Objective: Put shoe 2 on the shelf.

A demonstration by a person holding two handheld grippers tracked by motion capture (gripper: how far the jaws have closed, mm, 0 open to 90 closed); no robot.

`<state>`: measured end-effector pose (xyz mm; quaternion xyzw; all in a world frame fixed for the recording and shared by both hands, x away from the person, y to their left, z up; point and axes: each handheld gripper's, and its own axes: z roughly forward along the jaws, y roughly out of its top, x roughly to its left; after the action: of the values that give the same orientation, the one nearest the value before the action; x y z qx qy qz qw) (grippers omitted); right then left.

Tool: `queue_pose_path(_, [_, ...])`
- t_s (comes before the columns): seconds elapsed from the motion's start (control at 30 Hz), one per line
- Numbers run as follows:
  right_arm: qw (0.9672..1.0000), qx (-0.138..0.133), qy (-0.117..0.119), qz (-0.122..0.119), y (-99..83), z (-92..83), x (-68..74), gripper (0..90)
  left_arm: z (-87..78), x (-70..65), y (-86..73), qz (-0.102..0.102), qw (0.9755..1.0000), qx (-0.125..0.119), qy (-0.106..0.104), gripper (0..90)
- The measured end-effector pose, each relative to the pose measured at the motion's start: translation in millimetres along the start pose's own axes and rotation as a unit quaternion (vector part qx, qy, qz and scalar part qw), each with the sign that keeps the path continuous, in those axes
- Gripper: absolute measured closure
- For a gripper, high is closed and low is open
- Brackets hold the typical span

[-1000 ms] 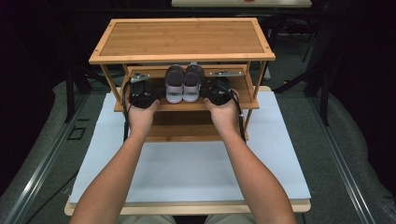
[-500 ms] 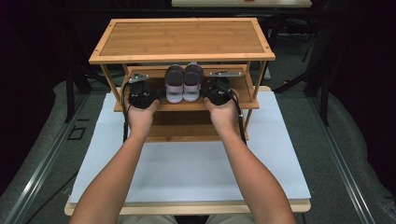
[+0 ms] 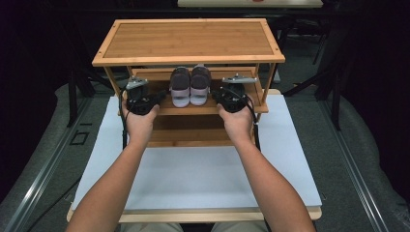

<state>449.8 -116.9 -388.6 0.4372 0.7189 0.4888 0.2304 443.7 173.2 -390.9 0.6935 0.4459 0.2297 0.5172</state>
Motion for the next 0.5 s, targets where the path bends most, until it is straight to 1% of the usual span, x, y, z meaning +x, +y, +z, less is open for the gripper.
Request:
queue_pose_path(0.03, [1.0000,0.001,-0.001,-0.001,-0.2,-3.3,0.6,90.0,-4.4,-0.7,0.3,0.006,1.0000,-0.002,-0.002,90.0])
queue_pose_path(0.07, [1.0000,-0.001,0.004,-0.005,-1.2,-10.8,1.5,90.0,-7.2,-1.1,0.5,0.008,1.0000,-0.003,-0.004,90.0])
queue_pose_path(0.1, [1.0000,-0.001,0.004,-0.005,-1.2,-10.8,1.5,90.0,-10.9,-1.3,0.6,0.011,0.9999,-0.004,-0.009,90.0])
queue_pose_path(0.17, [0.9999,-0.005,0.005,-0.009,-3.7,-19.4,1.8,90.0,-19.9,-1.9,0.4,0.015,0.9997,-0.003,-0.017,90.0])
queue_pose_path(0.23, [0.9998,-0.006,0.008,-0.014,-5.8,-26.2,1.6,90.0,-27.1,-1.4,-1.5,0.009,0.9996,-0.008,-0.025,90.0])
queue_pose_path(0.3, [0.9997,-0.007,0.005,-0.022,-8.2,-34.2,1.7,90.0,-37.6,-0.5,-5.9,0.007,0.9993,-0.010,-0.035,90.0])
queue_pose_path(0.37, [0.9994,-0.009,0.007,-0.034,-11.6,-46.3,0.3,89.7,-47.4,0.4,-11.1,0.008,0.9990,-0.011,-0.043,89.9])
queue_pose_path(0.4, [0.9991,-0.014,0.003,-0.041,-16.5,-58.3,-1.7,89.6,-53.9,0.7,-15.1,0.008,0.9988,-0.013,-0.046,89.7])
queue_pose_path(0.43, [0.9991,-0.014,0.003,-0.041,-16.5,-58.3,-1.7,89.6,-61.0,1.1,-19.7,0.012,0.9988,-0.015,-0.045,89.7])
queue_pose_path(0.47, [0.9990,-0.015,0.000,-0.042,-19.9,-65.1,-3.6,89.4,-67.8,2.4,-24.6,0.021,0.9989,-0.016,-0.039,89.7])
queue_pose_path(0.5, [0.9991,-0.015,0.002,-0.041,-23.5,-71.0,-5.6,89.3,-75.0,4.6,-30.7,0.022,0.9991,-0.012,-0.033,89.6])
